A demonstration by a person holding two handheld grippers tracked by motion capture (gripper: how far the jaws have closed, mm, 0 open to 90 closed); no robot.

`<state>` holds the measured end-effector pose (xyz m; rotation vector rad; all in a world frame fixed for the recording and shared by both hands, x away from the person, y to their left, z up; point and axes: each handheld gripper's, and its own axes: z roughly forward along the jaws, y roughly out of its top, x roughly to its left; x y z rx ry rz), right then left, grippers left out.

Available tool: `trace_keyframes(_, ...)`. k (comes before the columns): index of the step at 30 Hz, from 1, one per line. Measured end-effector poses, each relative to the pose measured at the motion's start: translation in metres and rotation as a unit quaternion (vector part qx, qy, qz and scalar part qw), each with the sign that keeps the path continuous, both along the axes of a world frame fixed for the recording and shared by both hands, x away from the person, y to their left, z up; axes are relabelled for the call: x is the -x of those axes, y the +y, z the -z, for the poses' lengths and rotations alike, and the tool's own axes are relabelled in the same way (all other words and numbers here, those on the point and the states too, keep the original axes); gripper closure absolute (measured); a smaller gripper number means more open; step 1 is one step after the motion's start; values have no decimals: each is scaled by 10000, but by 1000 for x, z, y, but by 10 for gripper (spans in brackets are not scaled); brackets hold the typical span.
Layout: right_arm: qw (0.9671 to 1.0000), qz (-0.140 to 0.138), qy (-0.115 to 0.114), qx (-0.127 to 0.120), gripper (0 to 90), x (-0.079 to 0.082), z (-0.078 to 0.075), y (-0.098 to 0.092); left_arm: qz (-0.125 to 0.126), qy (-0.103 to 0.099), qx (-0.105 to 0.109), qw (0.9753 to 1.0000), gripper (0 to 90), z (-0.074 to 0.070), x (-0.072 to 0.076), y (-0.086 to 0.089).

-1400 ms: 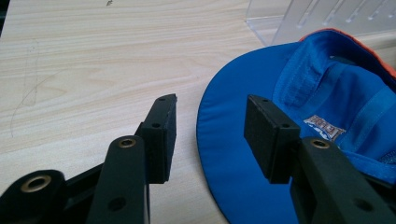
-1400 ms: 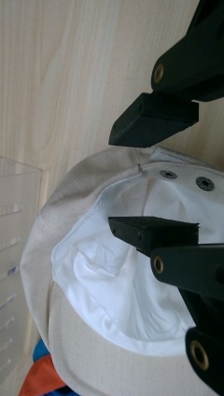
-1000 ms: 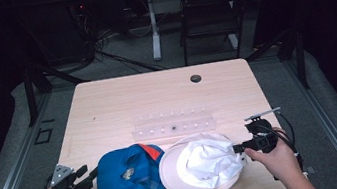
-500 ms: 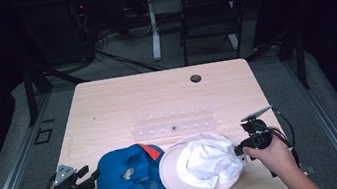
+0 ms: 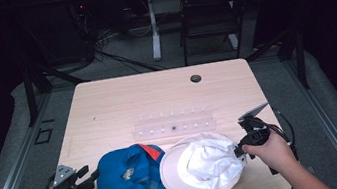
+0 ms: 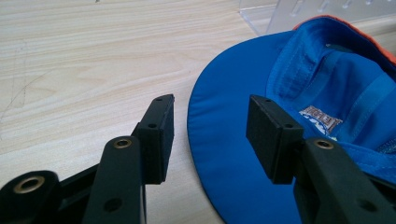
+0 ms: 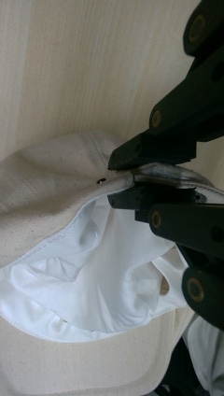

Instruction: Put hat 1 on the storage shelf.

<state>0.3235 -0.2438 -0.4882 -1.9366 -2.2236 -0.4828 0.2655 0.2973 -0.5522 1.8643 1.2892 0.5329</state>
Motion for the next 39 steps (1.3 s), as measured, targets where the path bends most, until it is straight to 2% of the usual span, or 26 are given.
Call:
trace_keyframes(3, 10000, -43, 54, -48, 804, -1, -8, 2, -11, -5, 2, 10000, 522, 0, 0, 0)
trace_keyframes(5, 9998, -62, 169, -101, 806, -2, -14, 3, -10, -1, 4, 10000, 522, 0, 0, 1)
trace_keyframes(6, 9994, -164, 289, -82, 806, -4, -17, 3, -13, 7, -4, 10000, 522, 0, 0, 1)
trace_keyframes(8, 9993, -129, 330, -124, 806, -4, -18, 4, -19, 10, -7, 10000, 522, 0, 0, 0)
trace_keyframes(11, 9980, -184, 586, -153, 806, -7, -23, 7, -22, -1, -11, 10000, 522, 0, 0, 0)
trace_keyframes(12, 9984, -51, 519, -232, 806, -6, -23, 8, -18, 4, -14, 10000, 522, 0, 0, 0)
trace_keyframes(14, 9971, -21, 670, -362, 806, -9, -26, 7, -14, 11, -25, 10000, 522, 0, 0, 0)
trace_keyframes(15, 9971, -21, 670, -362, 806, -9, -26, 7, -14, 11, -25, 10000, 522, 0, 0, 0)
trace_keyframes(16, 9952, -33, 862, -451, 806, -12, -28, 4, -5, 5, -13, 10000, 522, 0, 0, 1)
trace_keyframes(19, 9930, 175, 987, -626, 806, -14, -30, 3, -12, 2, -19, 10000, 522, 0, 1, 0)
trace_keyframes(20, 9914, 144, 1115, -664, 806, -16, -31, 2, -20, 8, -16, 10000, 522, 0, 1, 0)
trace_keyframes(21, 9910, 268, 1060, -774, 806, -15, -31, 3, -23, 8, -12, 10000, 522, 0, 1, -1)
trace_keyframes(26, 9869, 267, 1321, -883, 806, -19, -43, 6, 42, 91, -53, 9999, 522, 0, 0, -1)
trace_keyframes(28, 9866, 333, 1285, -949, 807, -20, -48, 9, 47, 114, -78, 9999, 522, 0, 0, -1)
trace_keyframes(31, 9827, 278, 1455, -1113, 807, -20, -56, 10, 54, 106, -77, 9999, 522, 0, 1, -2)
trace_keyframes(33, 9817, 343, 1447, -1191, 808, -19, -57, 12, 59, 104, -81, 9999, 522, 0, 1, -2)
trace_keyframes(34, 9805, 316, 1488, -1247, 808, -18, -59, 12, 62, 103, -80, 9999, 522, 0, 1, -2)
trace_keyframes(35, 9772, 341, 1511, -1449, 808, -17, -63, 16, 60, 106, -75, 9999, 522, 0, 1, -2)
trace_keyframes(36, 9757, 275, 1554, -1523, 808, -17, -64, 16, 56, 106, -71, 9999, 522, 0, 1, -2)
trace_keyframes(37, 9757, 275, 1554, -1523, 808, -17, -64, 16, 56, 106, -71, 9999, 522, 0, 1, -2)
trace_keyframes(38, 9719, 274, 1570, -1734, 808, -15, -67, 19, 59, 105, -71, 9999, 522, -1, 1, -2)
trace_keyframes(39, 9704, 343, 1555, -1815, 808, -15, -68, 21, 64, 106, -77, 9999, 522, -1, 1, -2)
